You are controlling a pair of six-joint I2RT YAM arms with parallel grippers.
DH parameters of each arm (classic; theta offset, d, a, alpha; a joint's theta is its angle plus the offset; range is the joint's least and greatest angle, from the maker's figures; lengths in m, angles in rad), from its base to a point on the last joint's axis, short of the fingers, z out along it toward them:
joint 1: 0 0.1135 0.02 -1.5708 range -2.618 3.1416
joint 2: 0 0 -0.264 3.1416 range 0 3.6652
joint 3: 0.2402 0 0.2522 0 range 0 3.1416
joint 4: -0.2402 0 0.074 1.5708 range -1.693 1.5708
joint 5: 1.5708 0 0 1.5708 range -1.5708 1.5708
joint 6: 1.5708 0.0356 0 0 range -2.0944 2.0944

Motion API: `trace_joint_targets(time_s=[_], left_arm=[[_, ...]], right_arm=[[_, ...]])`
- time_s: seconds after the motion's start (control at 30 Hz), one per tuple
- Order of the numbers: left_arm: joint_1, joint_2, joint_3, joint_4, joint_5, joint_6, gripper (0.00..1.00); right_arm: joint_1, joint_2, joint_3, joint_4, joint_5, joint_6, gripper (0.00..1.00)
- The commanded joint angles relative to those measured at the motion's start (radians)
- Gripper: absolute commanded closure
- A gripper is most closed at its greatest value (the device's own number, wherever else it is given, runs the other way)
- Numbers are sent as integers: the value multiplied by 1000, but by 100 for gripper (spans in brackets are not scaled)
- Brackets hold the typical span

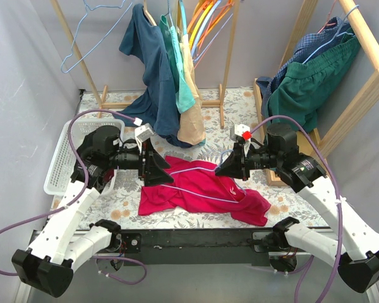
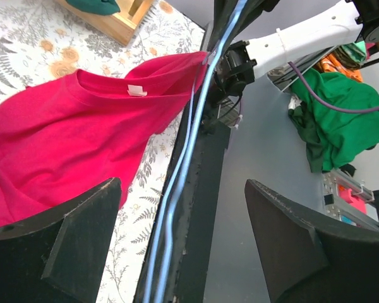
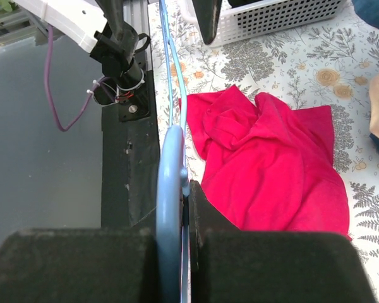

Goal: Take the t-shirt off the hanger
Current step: Remove the T-shirt from the clothesline.

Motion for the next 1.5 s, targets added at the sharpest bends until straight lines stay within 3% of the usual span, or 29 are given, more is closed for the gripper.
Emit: trace_joint_targets(time_s=[0.0, 0.13, 0.3, 0.37, 0.4, 0.47, 0.5, 0.8, 0.87, 0.97, 1.13, 1.17, 1.2, 1.33, 1.4, 1.47], left_arm=[[1, 25, -33, 35, 48, -11, 21], [-19, 34, -62, 94, 37, -51, 25], [-50, 33, -77, 129, 13, -66, 41], [-62, 34, -77, 126, 2, -65, 55], [-65, 33, -76, 127, -4, -66, 74], [-71, 26, -77, 126, -18, -66, 88], [-73, 19, -74, 126, -19, -65, 100], [-85, -43, -28, 34, -82, -2, 100], [-85, -72, 8, 5, -114, 26, 100], [-85, -96, 59, -58, -138, 61, 100], [-85, -84, 99, -144, -171, 95, 99], [-85, -78, 107, -173, -179, 113, 95], [-85, -64, 122, -185, -185, 119, 78], [-85, -50, 176, -236, -199, 162, 42], [-85, -49, 206, -251, -208, 182, 32], [-85, -47, 229, -274, -223, 202, 28]], right_arm=[[7, 0, 62, 29, -40, 23, 99], [11, 10, 77, 32, -41, 29, 99], [17, 16, 71, 60, -40, 54, 99], [22, 17, 69, 65, -38, 57, 99], [22, 17, 69, 69, -35, 59, 99], [24, 16, 69, 71, -31, 65, 99], [22, 16, 69, 77, -29, 68, 99], [25, 2, 62, 80, -1, 83, 99], [27, -10, 59, 83, 23, 83, 91], [27, -27, 53, 101, 35, 91, 99], [27, -41, 49, 121, -14, 95, 99], [27, -39, 53, 115, -23, 94, 99], [25, -33, 57, 94, -27, 89, 99], [27, -24, 62, 51, -53, 59, 99], [27, -21, 63, 42, -63, 54, 99], [27, -18, 72, 23, -83, 39, 99]])
